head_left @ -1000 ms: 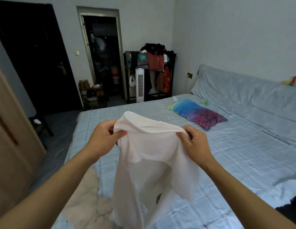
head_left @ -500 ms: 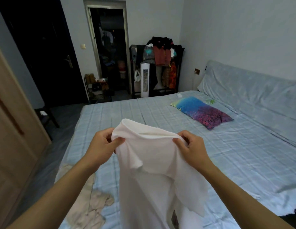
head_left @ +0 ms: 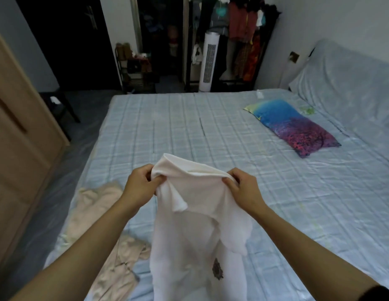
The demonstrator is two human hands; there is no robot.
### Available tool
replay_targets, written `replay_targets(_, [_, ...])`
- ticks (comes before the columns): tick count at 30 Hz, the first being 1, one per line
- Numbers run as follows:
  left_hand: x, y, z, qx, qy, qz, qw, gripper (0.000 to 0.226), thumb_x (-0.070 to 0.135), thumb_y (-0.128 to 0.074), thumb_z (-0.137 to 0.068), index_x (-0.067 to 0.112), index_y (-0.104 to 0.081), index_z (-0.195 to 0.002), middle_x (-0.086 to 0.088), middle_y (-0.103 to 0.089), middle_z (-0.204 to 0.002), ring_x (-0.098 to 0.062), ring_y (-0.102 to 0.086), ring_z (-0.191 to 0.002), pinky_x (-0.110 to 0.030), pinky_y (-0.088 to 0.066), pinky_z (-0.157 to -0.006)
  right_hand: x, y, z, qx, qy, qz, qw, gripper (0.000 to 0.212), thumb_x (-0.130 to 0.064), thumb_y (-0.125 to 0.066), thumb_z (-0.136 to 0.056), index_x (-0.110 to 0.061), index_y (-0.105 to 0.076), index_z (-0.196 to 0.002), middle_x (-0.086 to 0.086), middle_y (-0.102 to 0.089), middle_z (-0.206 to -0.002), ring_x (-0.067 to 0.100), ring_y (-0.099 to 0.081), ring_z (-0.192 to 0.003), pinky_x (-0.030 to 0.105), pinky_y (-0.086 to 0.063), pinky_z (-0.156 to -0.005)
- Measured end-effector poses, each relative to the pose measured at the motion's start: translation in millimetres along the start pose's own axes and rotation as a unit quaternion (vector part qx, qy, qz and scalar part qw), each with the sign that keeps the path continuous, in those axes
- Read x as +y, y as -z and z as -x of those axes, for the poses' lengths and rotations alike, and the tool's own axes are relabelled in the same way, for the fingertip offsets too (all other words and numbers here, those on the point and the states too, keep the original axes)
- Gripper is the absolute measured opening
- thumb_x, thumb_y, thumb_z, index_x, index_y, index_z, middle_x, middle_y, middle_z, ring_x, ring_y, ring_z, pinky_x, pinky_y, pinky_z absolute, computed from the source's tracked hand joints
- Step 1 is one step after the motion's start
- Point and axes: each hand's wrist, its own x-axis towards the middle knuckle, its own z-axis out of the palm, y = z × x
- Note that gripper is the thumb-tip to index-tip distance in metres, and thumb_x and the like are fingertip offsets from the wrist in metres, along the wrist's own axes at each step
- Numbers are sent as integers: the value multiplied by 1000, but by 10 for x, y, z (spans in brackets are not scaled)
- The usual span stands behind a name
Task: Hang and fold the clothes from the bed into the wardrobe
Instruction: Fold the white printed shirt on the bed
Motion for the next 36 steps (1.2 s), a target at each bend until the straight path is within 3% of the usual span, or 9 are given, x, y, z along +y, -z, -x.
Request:
replay_targets(5, [-253,-228,-326,-6,59,1,998,4,10,-69,-88,7,-67,-86,-9,-71,-78,-25,-69,-71,-34,-57,-57,352,-251,-326,-27,-43,-7,999,13,-18,-65,-90,-20,-62,-78,-9,-62,-68,-1,-56,-68,10,-38,-61])
replay_targets(8, [-376,-364,-468,-23,98,-7,995,2,7,-66,-89,5,-68,-90,-13,-71,-84,-26,-68,-73,-38,-56,-60,602,-384,-482,-77,-57,5,995,14,-18,-64,-91,-21,-60,-78,-11,-61,-71,1,-55,-68,6,-36,-63])
replay_targets(13, [-631,-631,-744,-19,150,-9,988,10,2,-65,-87,10,-71,-89,-6,-69,-76,-20,-63,-65,-30,-50,-51,1025,-617,-751,-129,-75,17,989,9,-21,-63,-92,-19,-62,-84,-6,-63,-77,15,-57,-75,22,-33,-66])
replay_targets(16, [-838,-781,-1046,8,168,-16,986,8,3,-67,-88,10,-69,-85,-8,-68,-75,-21,-61,-63,-28,-50,-47,1216,-795,-966,-116,-74,15,990,8,-17,-64,-92,-19,-63,-84,-8,-62,-77,15,-58,-74,19,-35,-64])
replay_targets(19, [-1050,-907,-1368,63,194,-6,979,13,0,-64,-89,12,-64,-83,-12,-67,-85,-26,-66,-71,-42,-61,-70,1364,-998,-1138,-100,-94,4,991,16,-4,-61,-90,-9,-69,-104,3,-71,-96,20,-64,-90,23,-45,-81])
replay_targets(22, [-1242,-1024,-1520,81,212,-56,972,23,7,-66,-85,18,-63,-106,-6,-67,-108,-29,-67,-95,-46,-56,-91,1518,-1096,-1156,-112,-108,17,988,32,-5,-63,-90,-5,-63,-122,11,-67,-116,23,-62,-101,24,-43,-90])
replay_targets(25, [-1466,-1149,-1444,32,225,-108,968,27,13,-71,-84,19,-65,-109,-2,-68,-111,-22,-65,-96,-37,-52,-95,1778,-1153,-994,-159,-126,47,978,35,-10,-65,-90,-8,-61,-125,10,-64,-121,24,-61,-105,23,-40,-90])
replay_targets(31, [-2149,-1384,-1181,-59,279,-195,939,19,18,-71,-84,15,-68,-102,-2,-70,-103,-16,-62,-89,-21,-41,-79,2347,-1427,-517,-254,-207,93,940,39,-19,-71,-87,-14,-61,-123,9,-60,-122,26,-58,-111,29,-40,-96])
replay_targets(36, [-2644,-1686,-958,-127,287,-240,919,38,28,-74,-85,11,-62,-116,-7,-68,-111,-24,-65,-102,-25,-45,-87,2586,-1840,-166,-355,-192,167,900,75,-45,-78,-76,-24,-45,-140,1,-45,-141,21,-43,-128,34,-37,-107])
